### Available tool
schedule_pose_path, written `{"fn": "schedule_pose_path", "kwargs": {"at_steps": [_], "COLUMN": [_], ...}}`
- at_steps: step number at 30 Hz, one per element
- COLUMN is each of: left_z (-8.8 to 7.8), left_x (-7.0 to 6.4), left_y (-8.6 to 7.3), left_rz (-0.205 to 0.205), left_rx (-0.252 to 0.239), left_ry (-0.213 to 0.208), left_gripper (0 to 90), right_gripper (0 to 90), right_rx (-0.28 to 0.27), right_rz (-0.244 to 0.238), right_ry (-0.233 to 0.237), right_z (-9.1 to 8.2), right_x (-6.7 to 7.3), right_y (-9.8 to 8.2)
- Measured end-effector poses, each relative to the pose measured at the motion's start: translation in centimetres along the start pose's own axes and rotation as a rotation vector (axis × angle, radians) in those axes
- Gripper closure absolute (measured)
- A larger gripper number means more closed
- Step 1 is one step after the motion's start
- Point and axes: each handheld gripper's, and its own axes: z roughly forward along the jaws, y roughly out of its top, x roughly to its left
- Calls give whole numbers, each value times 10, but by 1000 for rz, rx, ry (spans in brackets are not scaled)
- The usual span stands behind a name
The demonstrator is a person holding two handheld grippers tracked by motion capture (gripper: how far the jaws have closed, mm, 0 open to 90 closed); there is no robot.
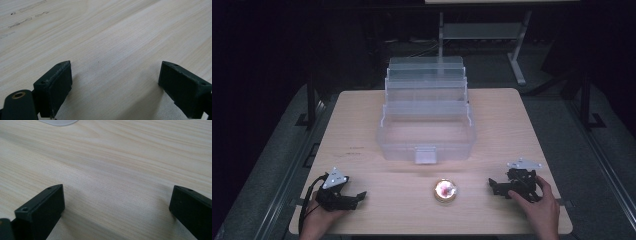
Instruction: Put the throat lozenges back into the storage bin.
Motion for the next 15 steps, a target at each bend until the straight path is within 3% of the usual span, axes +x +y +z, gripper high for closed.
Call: {"fn": "schedule_pose_path", "kwargs": {"at_steps": [15], "left_z": [-4], "left_x": [-2], "left_y": [3], "left_rz": [18], "left_rx": [25], "left_ry": [-18], "left_gripper": [122], "right_gripper": [0], "right_rx": [-1], "right_rz": [-7], "right_ry": [3], "right_z": [0], "right_x": [-1], "right_y": [0]}}
